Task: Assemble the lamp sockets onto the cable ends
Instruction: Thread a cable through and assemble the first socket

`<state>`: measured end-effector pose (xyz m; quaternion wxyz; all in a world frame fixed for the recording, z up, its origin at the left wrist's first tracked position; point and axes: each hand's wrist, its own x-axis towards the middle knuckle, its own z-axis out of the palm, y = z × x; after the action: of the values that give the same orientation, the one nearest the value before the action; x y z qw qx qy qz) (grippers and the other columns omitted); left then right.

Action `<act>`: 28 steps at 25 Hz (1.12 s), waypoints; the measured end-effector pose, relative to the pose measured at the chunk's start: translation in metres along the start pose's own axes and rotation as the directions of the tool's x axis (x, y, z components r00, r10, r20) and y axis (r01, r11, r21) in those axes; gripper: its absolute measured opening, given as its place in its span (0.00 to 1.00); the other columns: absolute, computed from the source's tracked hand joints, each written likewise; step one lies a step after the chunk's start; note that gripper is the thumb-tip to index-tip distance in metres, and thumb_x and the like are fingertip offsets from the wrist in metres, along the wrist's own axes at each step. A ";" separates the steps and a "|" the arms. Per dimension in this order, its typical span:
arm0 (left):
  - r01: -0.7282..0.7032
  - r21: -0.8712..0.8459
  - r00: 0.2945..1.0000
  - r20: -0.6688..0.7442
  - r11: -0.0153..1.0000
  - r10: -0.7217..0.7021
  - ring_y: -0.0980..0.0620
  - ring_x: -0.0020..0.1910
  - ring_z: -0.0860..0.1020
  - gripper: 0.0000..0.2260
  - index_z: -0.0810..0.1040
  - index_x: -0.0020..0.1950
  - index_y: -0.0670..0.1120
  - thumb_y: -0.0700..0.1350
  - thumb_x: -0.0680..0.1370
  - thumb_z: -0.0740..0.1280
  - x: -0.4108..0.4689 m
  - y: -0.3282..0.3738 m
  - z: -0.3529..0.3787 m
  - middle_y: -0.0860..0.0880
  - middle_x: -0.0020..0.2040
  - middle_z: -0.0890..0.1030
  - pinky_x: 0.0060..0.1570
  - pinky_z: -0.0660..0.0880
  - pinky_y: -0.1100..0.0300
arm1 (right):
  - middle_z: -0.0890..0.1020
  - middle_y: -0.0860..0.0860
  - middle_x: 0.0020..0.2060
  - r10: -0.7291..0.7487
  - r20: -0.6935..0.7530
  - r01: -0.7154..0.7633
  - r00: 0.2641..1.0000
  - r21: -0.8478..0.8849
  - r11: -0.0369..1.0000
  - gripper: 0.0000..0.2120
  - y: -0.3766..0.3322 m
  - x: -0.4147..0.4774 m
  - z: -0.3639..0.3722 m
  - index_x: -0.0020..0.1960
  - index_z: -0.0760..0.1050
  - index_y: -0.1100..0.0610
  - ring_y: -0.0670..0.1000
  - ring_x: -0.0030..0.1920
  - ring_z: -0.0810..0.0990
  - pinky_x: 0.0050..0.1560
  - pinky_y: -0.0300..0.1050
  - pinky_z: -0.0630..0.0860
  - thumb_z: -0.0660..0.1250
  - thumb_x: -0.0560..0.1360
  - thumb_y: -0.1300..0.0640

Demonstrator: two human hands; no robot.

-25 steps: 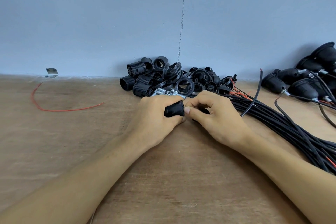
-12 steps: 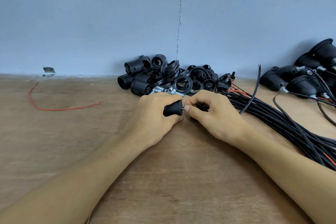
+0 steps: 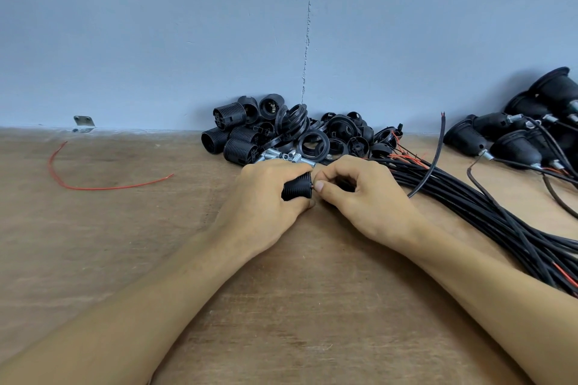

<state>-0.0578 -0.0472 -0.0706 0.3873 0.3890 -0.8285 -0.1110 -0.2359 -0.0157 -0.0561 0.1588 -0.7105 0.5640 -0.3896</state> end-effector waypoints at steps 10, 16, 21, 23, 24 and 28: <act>0.223 -0.101 0.971 -0.069 0.970 -0.231 0.74 0.47 0.73 0.24 0.78 0.65 0.53 0.51 0.71 0.79 0.003 -0.005 -0.001 0.64 0.46 0.77 0.46 0.65 0.81 | 0.80 0.42 0.52 0.242 0.315 -0.218 0.918 -0.110 0.970 0.23 0.010 0.021 -0.047 0.61 0.77 0.44 0.41 0.53 0.79 0.57 0.39 0.74 0.78 0.68 0.45; 0.260 -0.231 0.962 -0.020 0.937 -0.272 0.64 0.41 0.79 0.14 0.81 0.54 0.57 0.53 0.71 0.79 0.004 -0.003 -0.004 0.59 0.44 0.84 0.42 0.70 0.74 | 0.82 0.41 0.37 0.113 0.431 -0.061 0.895 -0.133 0.989 0.05 0.013 0.022 -0.046 0.48 0.83 0.46 0.39 0.38 0.78 0.45 0.38 0.73 0.75 0.73 0.49; 0.308 -0.386 0.951 0.096 0.870 -0.295 0.58 0.40 0.84 0.17 0.82 0.59 0.63 0.58 0.71 0.75 0.006 -0.005 -0.004 0.60 0.49 0.85 0.50 0.78 0.58 | 0.79 0.40 0.36 0.014 0.479 0.002 0.878 -0.033 0.999 0.04 0.014 0.020 -0.042 0.50 0.82 0.44 0.39 0.38 0.75 0.43 0.31 0.68 0.70 0.79 0.52; 0.361 -0.474 0.931 0.131 0.803 -0.342 0.54 0.40 0.86 0.17 0.81 0.61 0.65 0.59 0.73 0.71 0.008 -0.006 -0.001 0.60 0.53 0.85 0.52 0.79 0.56 | 0.77 0.43 0.37 -0.025 0.518 0.016 0.855 0.023 1.000 0.07 0.013 0.019 -0.040 0.47 0.80 0.43 0.41 0.38 0.73 0.43 0.33 0.68 0.67 0.80 0.55; 0.379 -0.526 0.922 0.143 0.762 -0.360 0.51 0.42 0.86 0.15 0.82 0.61 0.65 0.58 0.75 0.70 0.010 -0.007 0.000 0.59 0.54 0.85 0.54 0.80 0.53 | 0.76 0.44 0.36 -0.045 0.523 0.029 0.851 0.039 0.999 0.07 0.012 0.018 -0.038 0.47 0.79 0.45 0.42 0.38 0.72 0.43 0.34 0.67 0.67 0.81 0.55; 0.395 -0.618 0.910 0.165 0.679 -0.380 0.48 0.42 0.85 0.16 0.81 0.65 0.58 0.53 0.77 0.71 0.012 -0.012 0.001 0.52 0.50 0.86 0.44 0.82 0.56 | 0.75 0.45 0.36 -0.080 0.438 0.076 0.896 0.026 0.997 0.04 0.012 0.014 -0.030 0.51 0.79 0.51 0.42 0.37 0.70 0.42 0.37 0.68 0.66 0.81 0.54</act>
<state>-0.0565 -0.0645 -0.0709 0.4543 0.3987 -0.6435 -0.4697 -0.2655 -0.0259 -0.0398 0.2686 -0.8014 0.4834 -0.2281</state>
